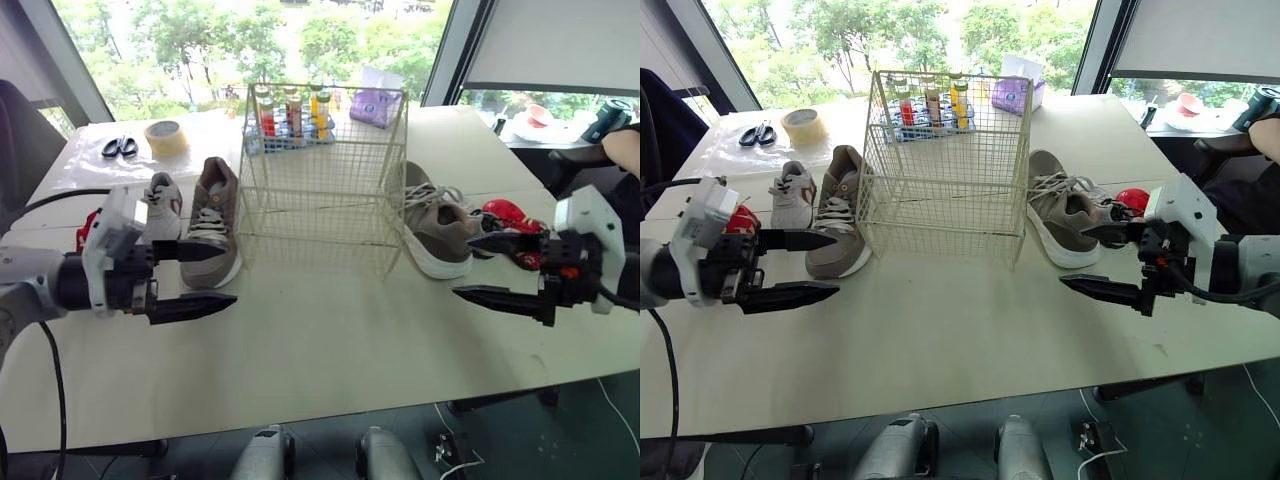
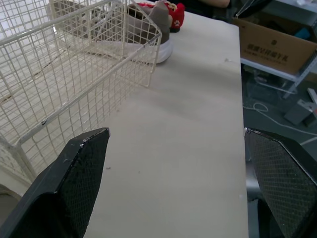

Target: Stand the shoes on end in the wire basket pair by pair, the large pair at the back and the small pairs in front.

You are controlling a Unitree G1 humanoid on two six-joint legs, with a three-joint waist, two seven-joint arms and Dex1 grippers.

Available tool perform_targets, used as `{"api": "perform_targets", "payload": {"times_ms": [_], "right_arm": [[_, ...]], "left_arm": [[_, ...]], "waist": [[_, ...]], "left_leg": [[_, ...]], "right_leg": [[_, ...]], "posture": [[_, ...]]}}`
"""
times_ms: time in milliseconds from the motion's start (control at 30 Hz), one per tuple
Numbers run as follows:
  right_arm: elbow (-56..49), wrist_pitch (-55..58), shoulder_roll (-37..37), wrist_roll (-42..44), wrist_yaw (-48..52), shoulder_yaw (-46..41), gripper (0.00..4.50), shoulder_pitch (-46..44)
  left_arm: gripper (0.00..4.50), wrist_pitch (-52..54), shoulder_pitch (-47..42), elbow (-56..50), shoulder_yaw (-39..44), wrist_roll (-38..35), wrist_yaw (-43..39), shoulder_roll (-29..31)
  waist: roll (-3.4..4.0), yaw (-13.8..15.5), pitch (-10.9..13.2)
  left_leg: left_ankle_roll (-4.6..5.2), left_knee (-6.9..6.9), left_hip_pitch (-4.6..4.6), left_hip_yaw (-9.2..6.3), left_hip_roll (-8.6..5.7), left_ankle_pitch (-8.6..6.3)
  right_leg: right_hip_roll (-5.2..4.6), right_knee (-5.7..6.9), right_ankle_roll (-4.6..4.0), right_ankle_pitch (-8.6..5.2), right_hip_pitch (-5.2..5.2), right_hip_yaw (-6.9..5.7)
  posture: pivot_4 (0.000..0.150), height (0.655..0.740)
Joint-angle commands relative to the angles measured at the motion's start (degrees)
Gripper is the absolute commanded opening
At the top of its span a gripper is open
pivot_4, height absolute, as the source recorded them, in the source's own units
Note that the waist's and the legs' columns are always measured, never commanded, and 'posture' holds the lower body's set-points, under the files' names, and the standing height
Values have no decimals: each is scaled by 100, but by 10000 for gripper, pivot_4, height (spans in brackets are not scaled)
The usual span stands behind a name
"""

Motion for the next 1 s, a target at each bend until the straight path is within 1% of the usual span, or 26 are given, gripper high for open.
{"api": "perform_targets", "payload": {"times_ms": [33, 200, 400, 667, 733, 800, 1000], "right_arm": [[-183, -32, -70, 38, -9, -225, 45000, -21], [-225, -19, -52, 74, -115, -134, 45000, -150], [-290, -27, -28, 116, -183, -4, 45000, -269], [-293, -164, -1, 30, -219, 168, 45000, -425], [-345, -317, 70, -111, -291, 466, 45000, -597], [-360, -488, 187, -360, -437, 940, 45000, -899], [161, -820, 761, -1601, -848, 2612, 45000, -2063]], "left_arm": [[44692, 27, -84, -152, 75, -227, 148, 33], [44692, 130, -263, -277, -44, -400, 583, -19], [44692, 169, -508, -416, -242, -657, 998, -212], [44692, 133, -660, -377, -380, -700, 1042, -165], [44692, 127, -724, -329, -405, -702, 1015, -126], [44692, 95, -795, -265, -458, -657, 957, -85], [44692, -39, -1132, -7, -688, -426, 831, -46]], "waist": [[0, 2, 0], [0, 10, 0], [1, 5, 0], [1, 3, 0], [1, 1, 0], [1, -7, 0], [4, -10, 1]], "left_leg": [[0, 0, 0, 0, 0, 0], [0, 0, 0, 0, 0, 0], [0, 0, 1, 1, 0, 0], [0, 1, 2, 2, 0, 0], [0, 1, 2, 2, 0, 0], [0, 1, 3, 2, 0, 0], [-3, 0, 8, 3, 0, 2]], "right_leg": [[1, 0, 0, 0, 0, -1], [1, 0, 0, 0, 1, -3], [2, 0, 0, 0, 1, -3], [15, 0, 0, 0, 2, -4], [15, 0, 0, 0, 2, -4], [16, 0, 0, 0, 2, -4], [19, 1, 0, 0, 2, -2]], "posture": [[1500, 7400], [1500, 7400], [1500, 7400], [1500, 7400], [1500, 7400], [1500, 7400], [1500, 7400]]}}
